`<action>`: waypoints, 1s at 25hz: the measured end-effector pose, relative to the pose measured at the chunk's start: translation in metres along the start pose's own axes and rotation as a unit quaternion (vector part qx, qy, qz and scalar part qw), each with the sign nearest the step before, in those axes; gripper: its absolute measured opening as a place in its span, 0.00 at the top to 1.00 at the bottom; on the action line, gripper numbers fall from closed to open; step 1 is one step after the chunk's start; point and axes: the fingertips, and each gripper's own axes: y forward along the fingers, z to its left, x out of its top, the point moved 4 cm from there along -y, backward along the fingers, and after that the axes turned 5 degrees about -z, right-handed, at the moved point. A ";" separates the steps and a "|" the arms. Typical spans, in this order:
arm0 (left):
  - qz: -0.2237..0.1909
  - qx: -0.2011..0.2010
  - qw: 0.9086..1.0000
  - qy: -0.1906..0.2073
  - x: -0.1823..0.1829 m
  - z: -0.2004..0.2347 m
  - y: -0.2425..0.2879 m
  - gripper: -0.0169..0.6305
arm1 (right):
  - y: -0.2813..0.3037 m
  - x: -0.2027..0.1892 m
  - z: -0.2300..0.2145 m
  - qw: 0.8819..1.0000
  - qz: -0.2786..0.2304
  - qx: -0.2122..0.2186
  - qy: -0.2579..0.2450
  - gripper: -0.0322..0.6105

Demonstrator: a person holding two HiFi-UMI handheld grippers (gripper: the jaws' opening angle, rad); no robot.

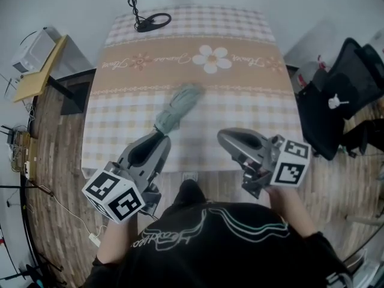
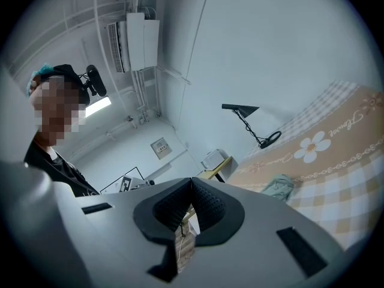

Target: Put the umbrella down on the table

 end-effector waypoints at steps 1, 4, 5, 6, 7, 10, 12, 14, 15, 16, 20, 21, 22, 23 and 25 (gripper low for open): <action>-0.008 -0.012 1.000 -0.009 0.000 -0.011 -0.004 0.91 | -0.003 0.000 0.008 1.000 -0.001 0.005 -0.005 0.93; -0.025 -0.045 0.999 -0.014 -0.003 -0.042 -0.017 0.97 | -0.014 -0.001 0.030 1.000 -0.003 0.020 -0.019 0.93; -0.028 -0.049 0.998 -0.005 -0.003 -0.051 -0.021 0.98 | -0.018 -0.002 0.037 0.999 -0.004 0.024 -0.023 0.93; -0.030 -0.050 0.998 0.005 -0.004 -0.059 -0.024 0.98 | -0.022 -0.003 0.044 0.999 -0.005 0.028 -0.027 0.93; -0.032 -0.051 0.998 0.014 -0.005 -0.066 -0.027 0.98 | -0.026 -0.005 0.050 0.999 -0.006 0.031 -0.031 0.93; -0.040 -0.057 0.997 0.023 -0.008 -0.083 -0.035 0.98 | -0.037 -0.009 0.067 0.998 -0.005 0.039 -0.050 0.93; -0.045 -0.059 0.997 0.026 -0.011 -0.092 -0.039 0.98 | -0.043 -0.012 0.075 0.997 -0.007 0.035 -0.064 0.93; -0.047 -0.060 0.997 0.033 -0.013 -0.100 -0.040 0.98 | -0.048 -0.012 0.079 0.997 -0.009 0.034 -0.070 0.93; -0.046 -0.060 0.996 0.038 -0.014 -0.104 -0.040 0.98 | -0.051 -0.012 0.081 0.997 -0.010 0.036 -0.069 0.93; -0.044 -0.059 0.996 0.043 -0.015 -0.107 -0.039 0.98 | -0.053 -0.011 0.083 0.997 -0.010 0.039 -0.070 0.93; -0.036 -0.058 0.996 0.058 -0.021 -0.119 -0.039 0.98 | -0.061 -0.013 0.093 0.996 -0.009 0.043 -0.077 0.93; -0.036 -0.059 0.996 0.058 -0.022 -0.122 -0.040 0.98 | -0.063 -0.014 0.095 0.996 -0.010 0.043 -0.078 0.93; -0.036 -0.059 0.996 0.057 -0.023 -0.124 -0.041 0.98 | -0.065 -0.015 0.096 0.996 -0.010 0.044 -0.079 0.93; -0.037 -0.059 0.996 0.058 -0.024 -0.125 -0.041 0.98 | -0.066 -0.016 0.096 0.996 -0.011 0.044 -0.080 0.93; -0.038 -0.058 0.996 0.060 -0.025 -0.125 -0.039 0.98 | -0.068 -0.015 0.095 0.996 -0.011 0.045 -0.082 0.93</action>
